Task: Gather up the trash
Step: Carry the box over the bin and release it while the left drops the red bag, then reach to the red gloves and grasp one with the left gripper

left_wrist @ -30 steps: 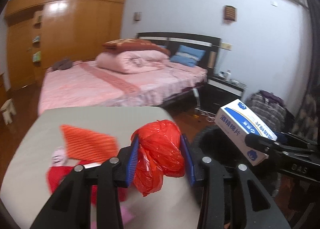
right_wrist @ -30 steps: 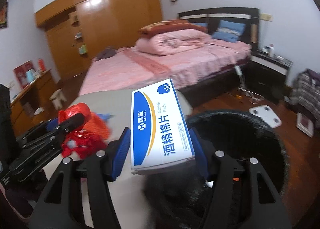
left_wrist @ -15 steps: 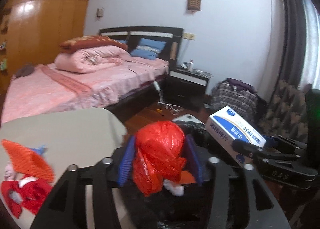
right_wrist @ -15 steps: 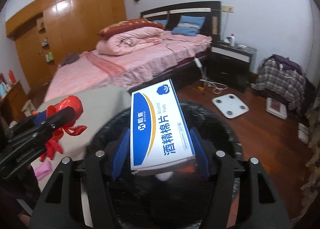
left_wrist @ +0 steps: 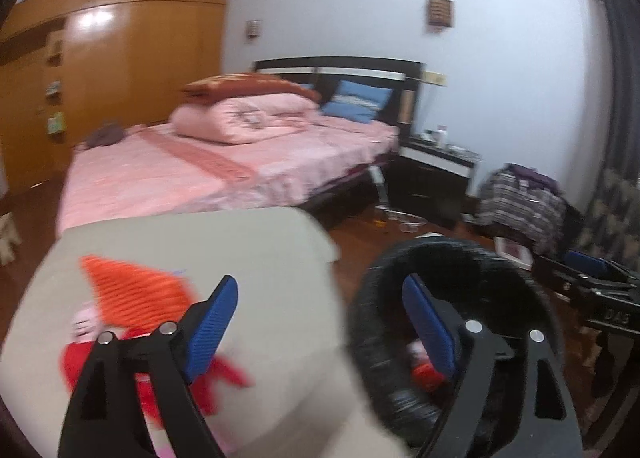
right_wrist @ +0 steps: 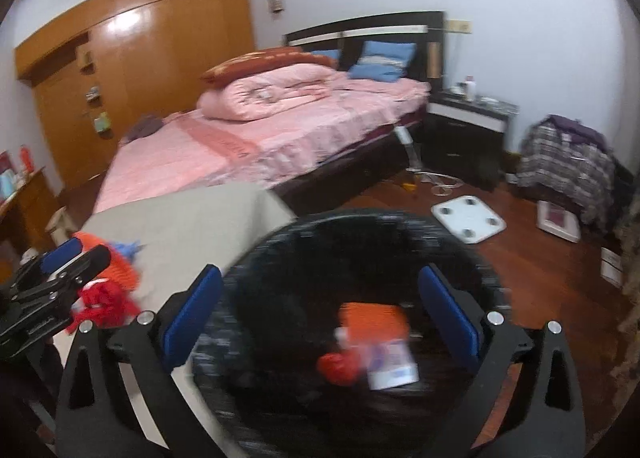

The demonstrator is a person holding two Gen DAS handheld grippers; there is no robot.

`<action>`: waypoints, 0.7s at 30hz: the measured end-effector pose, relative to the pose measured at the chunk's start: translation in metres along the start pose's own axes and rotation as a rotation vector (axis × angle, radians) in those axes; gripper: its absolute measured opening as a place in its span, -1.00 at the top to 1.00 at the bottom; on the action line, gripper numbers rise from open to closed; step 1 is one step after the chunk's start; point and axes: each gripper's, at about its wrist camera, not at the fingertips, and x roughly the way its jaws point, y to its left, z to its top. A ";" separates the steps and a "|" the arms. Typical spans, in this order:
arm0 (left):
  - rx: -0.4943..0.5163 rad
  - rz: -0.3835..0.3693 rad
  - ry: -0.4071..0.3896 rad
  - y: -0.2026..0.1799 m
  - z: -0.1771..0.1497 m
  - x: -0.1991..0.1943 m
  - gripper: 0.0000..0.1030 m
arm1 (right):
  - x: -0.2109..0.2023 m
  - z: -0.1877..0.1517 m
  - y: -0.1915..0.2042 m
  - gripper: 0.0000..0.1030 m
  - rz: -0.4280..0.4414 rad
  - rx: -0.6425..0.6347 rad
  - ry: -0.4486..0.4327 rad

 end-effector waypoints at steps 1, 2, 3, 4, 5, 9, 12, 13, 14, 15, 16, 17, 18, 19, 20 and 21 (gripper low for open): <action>-0.008 0.039 -0.002 0.014 -0.003 -0.005 -0.61 | 0.004 -0.001 0.012 -0.87 0.023 -0.010 0.006; -0.013 0.075 -0.005 0.027 -0.006 -0.011 -0.61 | 0.008 -0.001 0.028 -0.87 0.053 -0.024 0.015; -0.021 0.118 -0.007 0.042 -0.010 -0.016 -0.61 | 0.011 -0.002 0.040 -0.87 0.076 -0.035 0.021; -0.027 0.143 -0.005 0.052 -0.012 -0.019 -0.61 | 0.014 -0.003 0.053 -0.87 0.102 -0.048 0.022; -0.037 0.173 -0.001 0.065 -0.015 -0.022 -0.61 | 0.018 -0.004 0.068 -0.87 0.132 -0.065 0.021; -0.078 0.276 0.021 0.109 -0.030 -0.030 -0.61 | 0.028 -0.007 0.114 -0.87 0.208 -0.105 0.026; -0.114 0.337 0.042 0.138 -0.043 -0.035 -0.58 | 0.035 -0.012 0.144 -0.87 0.239 -0.149 0.027; -0.128 0.355 0.054 0.149 -0.048 -0.035 -0.53 | 0.039 -0.014 0.154 -0.87 0.246 -0.169 0.032; -0.138 0.369 0.064 0.157 -0.053 -0.035 -0.50 | 0.041 -0.015 0.160 -0.87 0.251 -0.178 0.038; -0.150 0.384 0.078 0.167 -0.058 -0.034 -0.43 | 0.044 -0.016 0.166 -0.87 0.256 -0.186 0.043; -0.157 0.391 0.087 0.172 -0.062 -0.034 -0.36 | 0.048 -0.018 0.172 -0.87 0.260 -0.193 0.051; -0.168 0.396 0.099 0.178 -0.066 -0.032 -0.32 | 0.051 -0.018 0.176 -0.87 0.261 -0.197 0.057; -0.178 0.398 0.108 0.183 -0.069 -0.031 -0.27 | 0.053 -0.019 0.179 -0.87 0.263 -0.201 0.065; -0.189 0.399 0.118 0.188 -0.073 -0.029 -0.23 | 0.057 -0.019 0.181 -0.87 0.264 -0.205 0.072; -0.194 0.399 0.127 0.191 -0.076 -0.027 -0.21 | 0.061 -0.020 0.184 -0.87 0.262 -0.212 0.080; -0.196 0.397 0.138 0.195 -0.079 -0.024 -0.19 | 0.063 -0.021 0.185 -0.86 0.260 -0.215 0.087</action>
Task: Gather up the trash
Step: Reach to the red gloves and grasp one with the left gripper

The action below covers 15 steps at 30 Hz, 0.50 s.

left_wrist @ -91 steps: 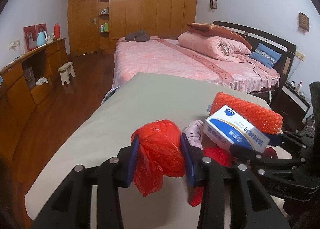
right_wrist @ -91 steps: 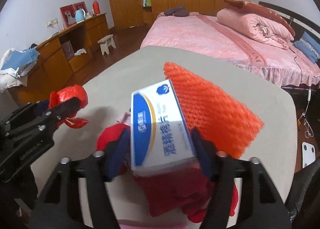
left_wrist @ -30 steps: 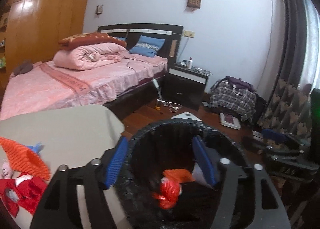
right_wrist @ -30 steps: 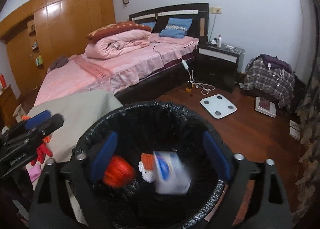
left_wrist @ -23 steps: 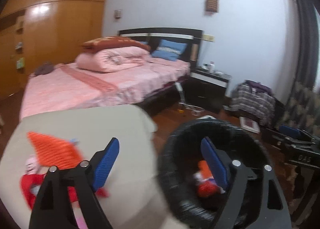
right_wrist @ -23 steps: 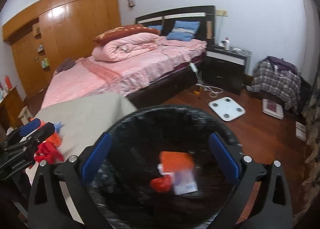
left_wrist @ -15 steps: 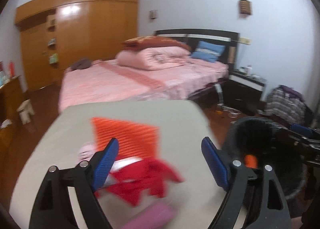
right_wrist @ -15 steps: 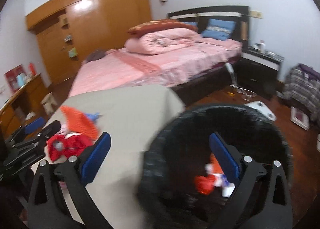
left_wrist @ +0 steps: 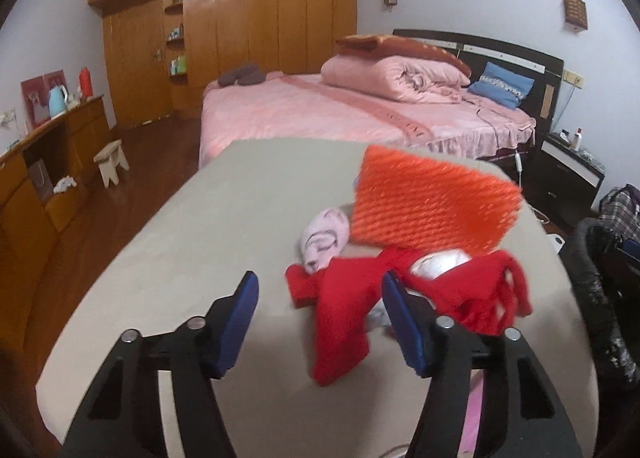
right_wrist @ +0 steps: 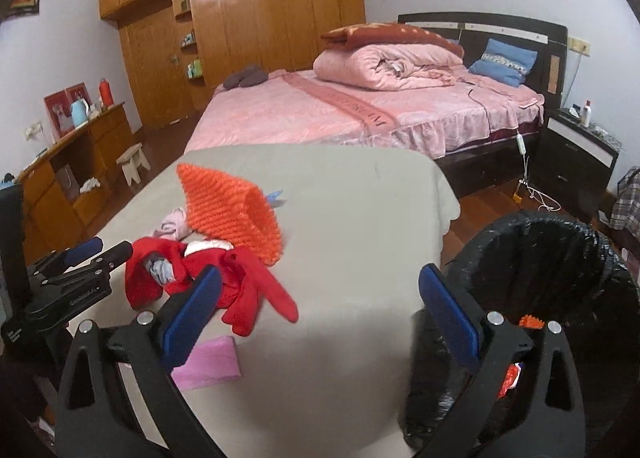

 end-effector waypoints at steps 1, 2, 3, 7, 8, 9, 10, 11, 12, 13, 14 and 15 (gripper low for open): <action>0.001 -0.002 0.006 0.003 -0.003 0.002 -0.17 | 0.003 -0.001 0.001 -0.87 -0.001 -0.001 0.007; 0.002 -0.007 0.014 0.003 -0.005 0.005 -0.16 | 0.005 -0.002 0.002 -0.87 -0.002 -0.003 0.015; 0.003 -0.010 0.021 0.002 -0.006 0.007 -0.14 | 0.007 -0.003 0.003 -0.87 -0.004 -0.005 0.020; 0.010 -0.023 0.052 -0.002 -0.007 0.022 -0.07 | 0.013 -0.007 0.005 -0.87 -0.008 -0.013 0.039; 0.011 -0.029 0.059 -0.004 -0.008 0.025 -0.04 | 0.013 -0.010 0.005 -0.86 -0.007 -0.015 0.040; 0.011 -0.037 0.068 -0.003 -0.008 0.028 0.05 | 0.013 -0.010 0.006 -0.87 -0.007 -0.017 0.041; 0.008 -0.056 0.075 -0.003 -0.008 0.031 0.14 | 0.013 -0.010 0.007 -0.87 -0.008 -0.022 0.041; 0.008 -0.066 0.077 -0.004 -0.008 0.032 0.19 | 0.013 -0.010 0.007 -0.87 -0.009 -0.025 0.042; 0.012 -0.082 0.076 -0.004 -0.008 0.032 0.37 | 0.014 -0.010 0.008 -0.87 -0.009 -0.028 0.043; 0.015 -0.093 0.076 -0.006 -0.008 0.031 0.50 | 0.014 -0.010 0.008 -0.87 -0.009 -0.030 0.043; 0.019 -0.105 0.074 -0.007 -0.008 0.030 0.54 | 0.014 -0.011 0.009 -0.87 -0.009 -0.031 0.044; 0.018 -0.116 0.074 -0.007 -0.008 0.030 0.60 | 0.014 -0.011 0.009 -0.87 -0.008 -0.030 0.045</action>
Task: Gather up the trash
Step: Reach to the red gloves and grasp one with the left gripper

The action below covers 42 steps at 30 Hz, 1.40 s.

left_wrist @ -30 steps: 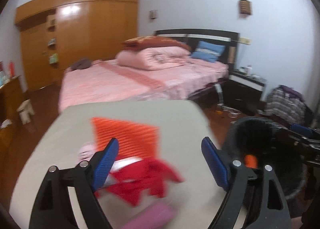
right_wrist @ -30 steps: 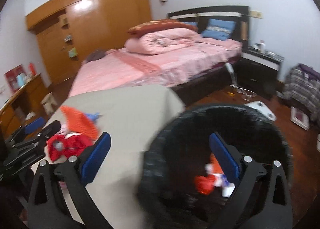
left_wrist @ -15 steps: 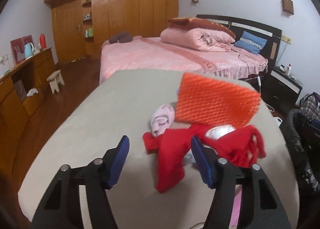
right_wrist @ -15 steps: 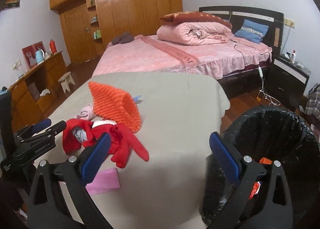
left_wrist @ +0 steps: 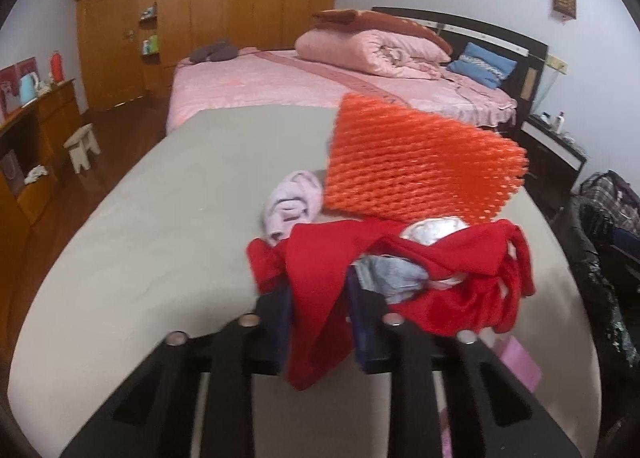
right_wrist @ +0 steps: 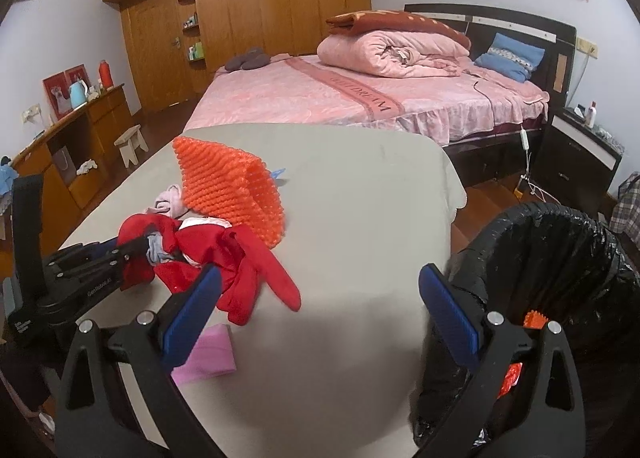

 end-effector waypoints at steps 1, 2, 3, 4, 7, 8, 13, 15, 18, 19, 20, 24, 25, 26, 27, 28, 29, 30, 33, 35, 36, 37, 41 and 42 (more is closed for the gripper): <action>-0.005 -0.009 -0.002 0.000 0.000 -0.001 0.62 | 0.000 0.000 0.001 -0.87 0.000 -0.001 0.001; -0.010 -0.011 -0.004 0.000 0.000 -0.002 0.64 | 0.000 0.000 0.001 -0.87 0.000 -0.002 0.001; -0.014 -0.012 -0.008 0.000 0.000 -0.003 0.67 | 0.000 0.000 0.001 -0.87 -0.001 -0.004 0.000; -0.023 -0.016 -0.015 0.001 0.001 -0.006 0.69 | -0.001 0.000 0.002 -0.87 -0.003 -0.007 -0.002; -0.034 -0.020 -0.041 0.001 0.005 -0.015 0.72 | -0.003 0.001 0.001 -0.87 -0.004 -0.007 -0.007; -0.040 -0.021 -0.056 0.001 0.007 -0.020 0.72 | -0.003 0.002 0.001 -0.87 -0.004 -0.006 -0.009; -0.064 -0.036 -0.123 0.006 0.022 -0.042 0.72 | -0.006 0.002 0.004 -0.87 0.002 -0.008 -0.017; -0.068 -0.053 -0.128 0.006 0.026 -0.046 0.72 | -0.006 0.004 0.006 -0.87 0.005 -0.012 -0.019; -0.059 -0.048 -0.112 0.006 0.026 -0.042 0.72 | -0.007 0.005 0.009 -0.87 0.011 -0.019 -0.022; -0.055 -0.044 -0.101 0.006 0.025 -0.039 0.72 | -0.007 0.006 0.010 -0.87 0.011 -0.020 -0.023; -0.052 -0.040 -0.092 0.005 0.024 -0.037 0.72 | -0.007 0.006 0.010 -0.87 0.011 -0.022 -0.023; -0.049 -0.037 -0.055 0.005 0.014 -0.031 0.69 | -0.005 0.005 0.009 -0.87 0.011 -0.021 -0.016; -0.051 -0.036 -0.052 0.006 0.013 -0.031 0.69 | -0.005 0.005 0.009 -0.87 0.011 -0.021 -0.014; -0.050 -0.033 -0.052 0.008 0.013 -0.032 0.68 | -0.005 0.006 0.010 -0.86 0.011 -0.021 -0.013; -0.047 -0.030 -0.054 0.007 0.013 -0.033 0.68 | -0.005 0.006 0.010 -0.87 0.011 -0.021 -0.012; -0.040 -0.027 -0.055 0.007 0.013 -0.034 0.68 | -0.005 0.005 0.011 -0.87 0.011 -0.022 -0.012; -0.036 -0.024 -0.056 0.007 0.013 -0.034 0.68 | -0.005 0.006 0.012 -0.87 0.014 -0.023 -0.013; -0.034 -0.022 -0.055 0.007 0.012 -0.034 0.68 | -0.005 0.006 0.013 -0.86 0.015 -0.025 -0.013; -0.037 -0.016 -0.050 0.010 0.011 -0.033 0.70 | -0.006 0.008 0.017 -0.87 0.022 -0.034 -0.016; -0.041 -0.009 -0.060 0.013 0.011 -0.035 0.79 | -0.006 0.009 0.019 -0.87 0.026 -0.038 -0.018; -0.044 -0.007 -0.067 0.015 0.012 -0.037 0.80 | -0.006 0.010 0.019 -0.87 0.028 -0.039 -0.019; -0.050 -0.007 -0.079 0.017 0.014 -0.040 0.82 | -0.007 0.011 0.021 -0.87 0.034 -0.039 -0.021; -0.073 0.001 -0.127 0.024 0.022 -0.053 0.83 | -0.008 0.017 0.026 -0.86 0.053 -0.038 -0.034; -0.079 0.003 -0.138 0.026 0.024 -0.056 0.83 | -0.008 0.018 0.027 -0.86 0.057 -0.038 -0.037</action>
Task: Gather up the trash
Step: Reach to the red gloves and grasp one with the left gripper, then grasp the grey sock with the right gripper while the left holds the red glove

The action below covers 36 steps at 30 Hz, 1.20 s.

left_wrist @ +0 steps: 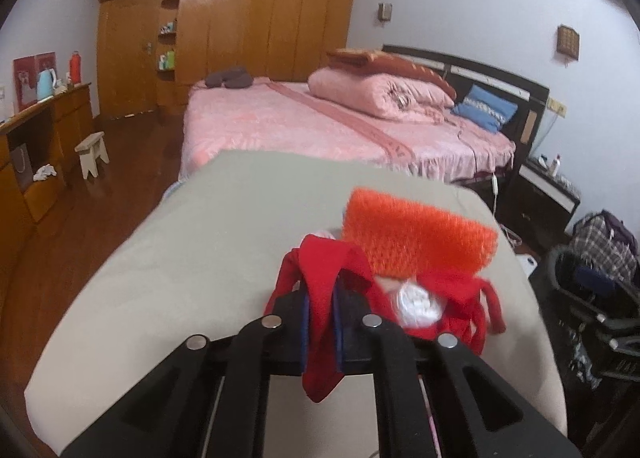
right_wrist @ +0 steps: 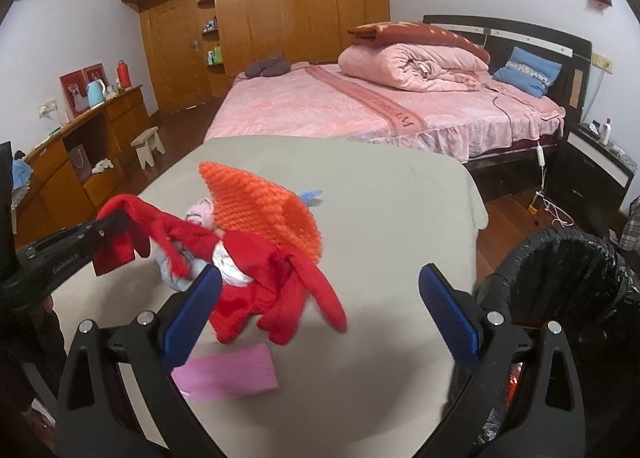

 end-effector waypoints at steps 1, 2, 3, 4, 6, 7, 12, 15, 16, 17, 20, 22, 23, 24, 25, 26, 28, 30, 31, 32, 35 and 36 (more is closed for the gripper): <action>-0.010 0.003 -0.017 0.003 0.004 -0.004 0.83 | 0.000 0.001 0.002 -0.86 0.005 0.001 -0.003; -0.016 0.004 -0.027 0.005 0.007 -0.007 0.83 | 0.001 0.003 0.004 -0.86 0.012 0.003 -0.005; -0.021 0.006 -0.038 0.006 0.010 -0.011 0.83 | 0.002 0.005 0.006 -0.86 0.017 0.003 -0.008; -0.022 0.009 -0.046 0.008 0.012 -0.014 0.83 | 0.002 0.006 0.008 -0.86 0.021 0.002 -0.010; -0.017 0.019 -0.060 0.011 0.015 -0.019 0.83 | 0.003 0.009 0.014 -0.86 0.034 0.000 -0.013; -0.018 0.026 -0.065 0.014 0.016 -0.022 0.83 | 0.005 0.011 0.018 -0.86 0.045 -0.001 -0.015; -0.038 0.080 -0.069 0.036 0.011 -0.032 0.83 | 0.011 0.015 0.038 -0.86 0.085 -0.019 -0.013; -0.038 0.115 -0.064 0.050 0.006 -0.034 0.83 | 0.019 0.016 0.052 -0.86 0.116 -0.029 -0.002; -0.041 0.128 -0.061 0.055 0.004 -0.035 0.83 | 0.021 0.016 0.058 -0.86 0.125 -0.034 0.003; -0.046 0.139 -0.057 0.060 0.002 -0.035 0.83 | 0.024 0.016 0.064 -0.85 0.137 -0.041 0.009; -0.053 0.157 -0.045 0.073 -0.004 -0.034 0.83 | 0.034 0.016 0.080 -0.74 0.168 -0.056 0.027; -0.059 0.165 -0.038 0.079 -0.008 -0.032 0.83 | 0.041 0.015 0.089 -0.62 0.190 -0.064 0.045; -0.064 0.167 -0.034 0.083 -0.010 -0.031 0.83 | 0.047 0.015 0.094 -0.61 0.198 -0.070 0.059; -0.068 0.169 -0.030 0.085 -0.012 -0.030 0.83 | 0.051 0.014 0.099 -0.60 0.200 -0.074 0.068; -0.072 0.172 -0.026 0.087 -0.013 -0.028 0.83 | 0.055 0.014 0.103 -0.59 0.204 -0.079 0.075; -0.073 0.175 -0.023 0.089 -0.015 -0.026 0.83 | 0.060 0.014 0.109 -0.56 0.206 -0.091 0.083; -0.080 0.179 -0.016 0.092 -0.018 -0.024 0.83 | 0.066 0.013 0.117 -0.52 0.209 -0.111 0.094; -0.089 0.184 -0.013 0.097 -0.020 -0.023 0.83 | 0.074 0.012 0.125 -0.48 0.209 -0.127 0.108; -0.091 0.185 -0.012 0.098 -0.021 -0.023 0.83 | 0.077 0.011 0.127 -0.46 0.208 -0.132 0.116; -0.094 0.188 -0.012 0.099 -0.021 -0.022 0.83 | 0.082 0.010 0.130 -0.43 0.205 -0.140 0.128; -0.095 0.190 -0.015 0.101 -0.023 -0.024 0.83 | 0.095 0.005 0.137 -0.29 0.200 -0.163 0.165; -0.096 0.188 -0.016 0.101 -0.023 -0.025 0.83 | 0.098 0.003 0.139 -0.25 0.202 -0.170 0.177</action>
